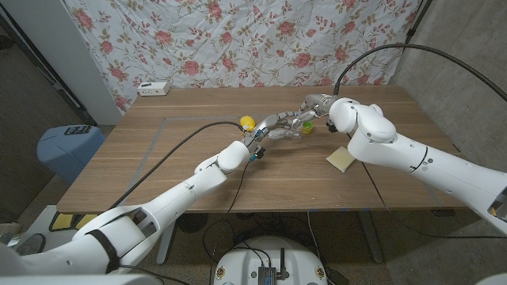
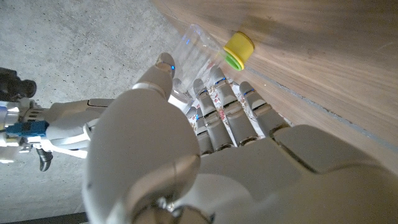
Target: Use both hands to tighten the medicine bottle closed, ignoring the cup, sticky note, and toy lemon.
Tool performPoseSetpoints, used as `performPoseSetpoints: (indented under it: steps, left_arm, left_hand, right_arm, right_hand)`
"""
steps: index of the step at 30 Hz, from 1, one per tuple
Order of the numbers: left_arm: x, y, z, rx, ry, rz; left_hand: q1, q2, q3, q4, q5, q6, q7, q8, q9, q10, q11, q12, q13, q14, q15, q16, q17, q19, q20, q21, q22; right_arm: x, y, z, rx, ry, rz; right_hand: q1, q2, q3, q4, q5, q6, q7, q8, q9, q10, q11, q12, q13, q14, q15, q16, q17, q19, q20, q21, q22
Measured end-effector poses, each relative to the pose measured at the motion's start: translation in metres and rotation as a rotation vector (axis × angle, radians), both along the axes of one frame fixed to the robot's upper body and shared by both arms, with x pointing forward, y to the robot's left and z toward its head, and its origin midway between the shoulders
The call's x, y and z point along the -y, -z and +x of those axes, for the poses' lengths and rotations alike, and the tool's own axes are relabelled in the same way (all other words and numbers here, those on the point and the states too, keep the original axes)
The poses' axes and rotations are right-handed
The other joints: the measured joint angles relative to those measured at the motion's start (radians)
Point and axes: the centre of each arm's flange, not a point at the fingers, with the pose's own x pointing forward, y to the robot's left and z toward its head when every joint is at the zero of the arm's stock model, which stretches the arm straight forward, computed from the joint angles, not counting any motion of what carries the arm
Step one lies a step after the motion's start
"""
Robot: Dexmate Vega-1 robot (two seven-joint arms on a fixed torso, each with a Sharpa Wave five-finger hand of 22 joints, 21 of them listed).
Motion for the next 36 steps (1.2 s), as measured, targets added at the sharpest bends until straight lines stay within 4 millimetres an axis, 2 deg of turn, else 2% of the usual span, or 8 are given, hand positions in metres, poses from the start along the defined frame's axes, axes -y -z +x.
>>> performPoseSetpoints:
  steps: [10,12,26,32,36]
  left_arm:
    - [-0.0011,0.0011,-0.0012,0.001,-0.001,-0.004]
    - [-0.0015,0.0014,-0.0014,0.000,-0.002,-0.005]
    - [-0.0024,0.0033,-0.0019,-0.001,-0.005,-0.010]
    - [-0.0021,0.0036,-0.0019,-0.001,-0.005,-0.012]
    - [-0.0020,0.0040,-0.0019,0.001,-0.006,-0.014]
  left_hand:
    - [0.000,0.000,0.000,0.000,-0.001,0.000,0.000,0.000,0.000,0.000,0.000,-0.003,0.000,0.000,0.000,0.000,0.000,0.000,0.000,0.000,0.000]
    - [0.000,0.000,0.000,0.000,0.001,0.000,0.000,0.000,0.000,0.000,0.000,-0.003,0.000,0.000,0.000,0.000,0.000,0.000,0.000,0.000,0.000]
    - [0.000,0.000,0.003,0.003,0.003,0.000,0.000,0.000,0.000,-0.002,-0.002,0.000,0.000,0.000,0.000,0.000,0.000,0.000,0.000,0.000,0.000]
    - [0.000,-0.001,0.003,0.003,0.003,0.000,0.000,0.000,0.000,-0.002,-0.002,0.000,0.000,0.000,0.000,0.000,0.000,0.000,0.000,0.000,0.000]
    - [0.000,-0.001,0.003,0.003,0.003,0.000,0.000,0.000,0.000,-0.002,-0.002,0.000,0.000,0.000,0.000,0.000,0.000,0.000,0.000,0.000,0.000]
  right_arm:
    - [0.0016,0.0007,0.0002,0.013,0.011,0.016]
    - [0.0012,0.0015,0.0002,0.014,0.011,0.019]
    - [0.0020,0.0028,0.0017,0.015,0.014,0.036]
    - [0.0023,0.0034,0.0026,0.011,0.012,0.042]
    - [0.0028,0.0034,0.0030,0.006,0.009,0.048]
  right_hand:
    - [-0.006,-0.002,0.002,0.006,-0.001,0.018,0.018,0.002,-0.003,0.011,-0.004,0.006,0.000,0.016,-0.005,0.008,0.000,0.008,-0.008,0.000,0.000]
    - [-0.007,-0.001,0.000,0.009,-0.001,0.035,0.017,0.011,-0.004,0.020,-0.006,0.008,0.000,0.016,-0.005,0.008,0.000,0.018,-0.007,0.000,0.000]
    - [-0.019,0.000,-0.005,0.013,-0.003,0.056,0.028,0.018,-0.005,0.030,-0.016,0.008,0.000,0.021,-0.011,0.008,0.000,0.018,-0.007,0.000,0.000]
    - [-0.028,-0.001,-0.005,0.013,-0.003,-0.018,0.034,-0.010,-0.005,0.030,-0.016,0.001,0.000,0.021,-0.011,0.008,0.000,0.018,-0.007,0.000,0.000]
    - [-0.040,-0.004,-0.009,0.017,-0.003,-0.059,0.040,-0.025,-0.007,0.019,-0.005,-0.007,0.000,0.020,-0.009,0.008,0.000,0.018,-0.007,0.000,0.000]
